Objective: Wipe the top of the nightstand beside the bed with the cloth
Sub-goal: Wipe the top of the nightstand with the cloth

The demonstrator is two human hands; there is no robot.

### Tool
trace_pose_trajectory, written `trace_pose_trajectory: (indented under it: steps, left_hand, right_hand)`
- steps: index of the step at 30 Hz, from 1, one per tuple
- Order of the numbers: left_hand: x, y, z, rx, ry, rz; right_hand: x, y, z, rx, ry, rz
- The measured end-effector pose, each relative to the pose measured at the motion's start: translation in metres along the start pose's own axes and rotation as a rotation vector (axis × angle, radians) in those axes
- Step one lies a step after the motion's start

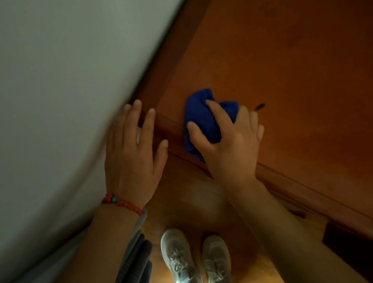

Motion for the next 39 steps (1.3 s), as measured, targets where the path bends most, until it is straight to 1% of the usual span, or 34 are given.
trace_pose_trajectory:
  steps: [2,5,6,9,11,15,17,19,21,23,25,27,29,31,33,36,38,39]
  left_hand:
    - [0.0,0.0,0.0,0.009,-0.003,0.0]
    - [-0.001,-0.002,0.002,0.009,-0.014,-0.008]
    - [-0.001,-0.003,0.004,0.009,-0.018,-0.011]
    - [-0.001,-0.008,0.014,0.001,-0.008,-0.021]
    - [-0.003,-0.014,0.025,-0.019,0.003,-0.025]
    - [-0.014,-0.031,0.051,-0.033,0.009,-0.026]
    - [-0.023,-0.039,0.062,-0.021,0.0,-0.047]
    - [-0.03,-0.046,0.067,-0.008,-0.016,-0.073]
    - [-0.032,-0.048,0.068,0.004,-0.03,-0.093]
    - [-0.032,-0.049,0.068,0.017,-0.034,-0.107]
    - [-0.032,-0.049,0.069,0.029,-0.04,-0.115]
    - [-0.032,-0.051,0.073,0.069,-0.041,-0.114]
    - [-0.032,-0.059,0.081,0.12,-0.028,-0.106]
    - [-0.034,-0.072,0.093,0.134,-0.014,-0.1]
    - [-0.041,-0.085,0.103,0.135,-0.024,-0.114]
    - [-0.05,-0.094,0.109,0.183,-0.046,-0.147]
    - [-0.054,-0.095,0.11,0.203,-0.074,-0.152]
    - [-0.055,-0.095,0.11,0.206,-0.081,-0.153]
  right_hand:
    - [-0.001,-0.001,-0.001,-0.013,-0.009,0.012]
    - [-0.003,-0.015,0.002,0.058,0.004,0.0]
    - [-0.002,-0.025,0.008,0.054,0.009,0.005]
    - [0.001,-0.073,0.039,-0.076,-0.005,0.04]
    - [-0.001,-0.097,0.052,-0.1,-0.008,0.032]
    - [-0.001,-0.078,0.047,-0.051,-0.022,0.034]
    - [0.0,-0.068,0.044,0.031,-0.01,-0.018]
    - [-0.001,-0.087,0.052,0.097,-0.01,-0.046]
    - [-0.006,-0.125,0.063,0.067,-0.033,-0.03]
    - [-0.014,-0.159,0.072,-0.011,-0.056,-0.014]
    - [-0.018,-0.165,0.072,-0.04,-0.073,0.025]
    - [-0.015,-0.148,0.066,0.006,-0.105,0.011]
    - [-0.009,-0.129,0.061,0.129,-0.123,-0.071]
    - [-0.009,-0.144,0.07,0.237,-0.114,-0.12]
    - [-0.013,-0.185,0.086,0.199,-0.09,-0.087]
    - [-0.021,-0.238,0.105,0.06,-0.105,-0.051]
    - [-0.021,-0.239,0.105,0.079,-0.129,-0.046]
    - [-0.019,-0.23,0.102,0.123,-0.139,-0.057]
Point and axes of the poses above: each hand's wrist, its own y-axis away from the middle knuckle, its own x-axis out of the back of the hand, z = x × y, the point moved 4 cm from there along -y, towards the middle knuckle, and after that the axes turned 14 degrees about x, right-handed, at the moved point
